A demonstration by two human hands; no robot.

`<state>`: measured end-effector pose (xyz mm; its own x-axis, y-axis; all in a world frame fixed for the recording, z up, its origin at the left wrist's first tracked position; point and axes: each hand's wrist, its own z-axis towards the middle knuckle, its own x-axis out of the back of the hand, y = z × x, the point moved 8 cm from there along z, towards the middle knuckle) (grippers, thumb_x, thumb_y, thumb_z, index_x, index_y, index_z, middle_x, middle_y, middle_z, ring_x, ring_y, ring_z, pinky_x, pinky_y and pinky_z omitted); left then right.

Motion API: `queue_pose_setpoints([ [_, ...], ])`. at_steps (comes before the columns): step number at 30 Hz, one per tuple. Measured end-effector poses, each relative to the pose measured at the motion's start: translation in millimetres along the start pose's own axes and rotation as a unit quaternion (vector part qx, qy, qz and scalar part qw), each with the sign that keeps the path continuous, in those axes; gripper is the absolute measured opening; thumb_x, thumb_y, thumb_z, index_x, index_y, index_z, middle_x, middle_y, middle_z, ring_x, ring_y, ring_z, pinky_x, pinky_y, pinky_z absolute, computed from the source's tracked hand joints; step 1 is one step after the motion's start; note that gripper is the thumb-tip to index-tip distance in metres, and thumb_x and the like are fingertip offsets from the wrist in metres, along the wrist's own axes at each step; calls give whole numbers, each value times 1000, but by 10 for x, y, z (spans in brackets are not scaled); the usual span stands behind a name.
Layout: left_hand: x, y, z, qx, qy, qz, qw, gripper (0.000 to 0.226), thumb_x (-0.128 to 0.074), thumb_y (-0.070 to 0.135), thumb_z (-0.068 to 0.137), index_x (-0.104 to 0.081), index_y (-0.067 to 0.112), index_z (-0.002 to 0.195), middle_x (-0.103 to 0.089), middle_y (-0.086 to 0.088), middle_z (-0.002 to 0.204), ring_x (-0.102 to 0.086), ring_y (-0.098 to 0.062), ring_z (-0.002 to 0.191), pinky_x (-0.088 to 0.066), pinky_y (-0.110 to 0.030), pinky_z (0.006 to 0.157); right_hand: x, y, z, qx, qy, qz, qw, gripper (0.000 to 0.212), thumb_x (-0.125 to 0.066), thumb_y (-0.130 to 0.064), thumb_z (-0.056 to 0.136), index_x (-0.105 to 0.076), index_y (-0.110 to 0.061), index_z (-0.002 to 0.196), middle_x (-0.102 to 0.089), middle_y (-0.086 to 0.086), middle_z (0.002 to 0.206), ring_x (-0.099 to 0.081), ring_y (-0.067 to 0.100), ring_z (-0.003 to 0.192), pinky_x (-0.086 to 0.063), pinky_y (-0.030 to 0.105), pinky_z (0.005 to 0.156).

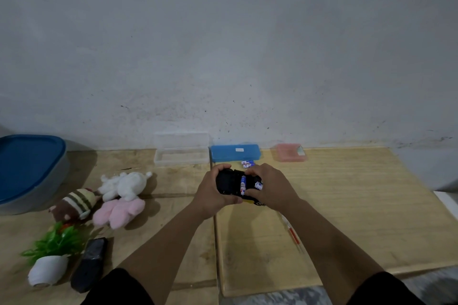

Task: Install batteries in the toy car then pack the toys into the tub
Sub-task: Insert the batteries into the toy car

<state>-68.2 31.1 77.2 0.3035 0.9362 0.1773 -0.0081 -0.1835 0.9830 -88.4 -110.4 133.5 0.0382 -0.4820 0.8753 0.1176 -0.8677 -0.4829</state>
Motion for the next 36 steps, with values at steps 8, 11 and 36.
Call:
queue_pose_setpoints([
  [8, 6, -18, -9, -5, -3, 17, 1000, 86, -90, 5, 52, -45, 30, 121, -52, 3, 120, -55, -14, 110, -53, -30, 90, -51, -63, -45, 30, -3, -51, 998, 56, -67, -32, 79, -46, -20, 129, -58, 5, 118, -57, 19, 98, -44, 26, 79],
  [11, 12, -33, -9, -8, -7, 21, 1000, 86, -91, 7, 50, -47, 32, 120, -53, 3, 120, -56, -14, 110, -54, -32, 90, -75, -104, -40, 33, -22, -73, 997, 62, -65, -32, 79, -39, -20, 135, -60, 6, 120, -59, 23, 100, -46, 29, 79],
  [36, 67, 16, -11, -7, -29, 9, 999, 84, -90, 8, 53, -47, 33, 121, -52, 4, 122, -55, -15, 111, -55, -34, 90, -171, -334, -250, 217, 52, -278, 934, 20, -56, -28, 77, -62, -27, 96, -59, 2, 79, -49, 14, 40, -34, 19, 33],
])
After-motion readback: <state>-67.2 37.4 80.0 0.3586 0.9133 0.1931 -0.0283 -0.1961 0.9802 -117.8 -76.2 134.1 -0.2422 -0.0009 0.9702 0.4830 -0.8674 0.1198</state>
